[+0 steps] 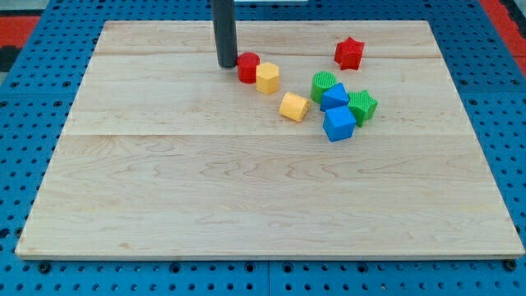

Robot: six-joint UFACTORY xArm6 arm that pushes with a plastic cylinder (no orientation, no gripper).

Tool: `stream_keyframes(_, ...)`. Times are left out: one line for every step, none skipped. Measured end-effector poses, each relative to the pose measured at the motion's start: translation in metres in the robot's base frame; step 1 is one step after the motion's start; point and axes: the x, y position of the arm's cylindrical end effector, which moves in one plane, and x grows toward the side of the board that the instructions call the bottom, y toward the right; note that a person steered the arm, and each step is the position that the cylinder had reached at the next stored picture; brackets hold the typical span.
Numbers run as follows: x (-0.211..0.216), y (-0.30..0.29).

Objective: Push yellow hexagon into the yellow heart

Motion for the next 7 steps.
stream_keyframes(0.016, 0.006)
stream_keyframes(-0.033, -0.011)
stream_keyframes(-0.056, 0.032)
stream_keyframes(0.01, 0.082)
stream_keyframes(0.013, 0.091)
stream_keyframes(0.0, 0.094)
stream_keyframes(0.017, 0.087)
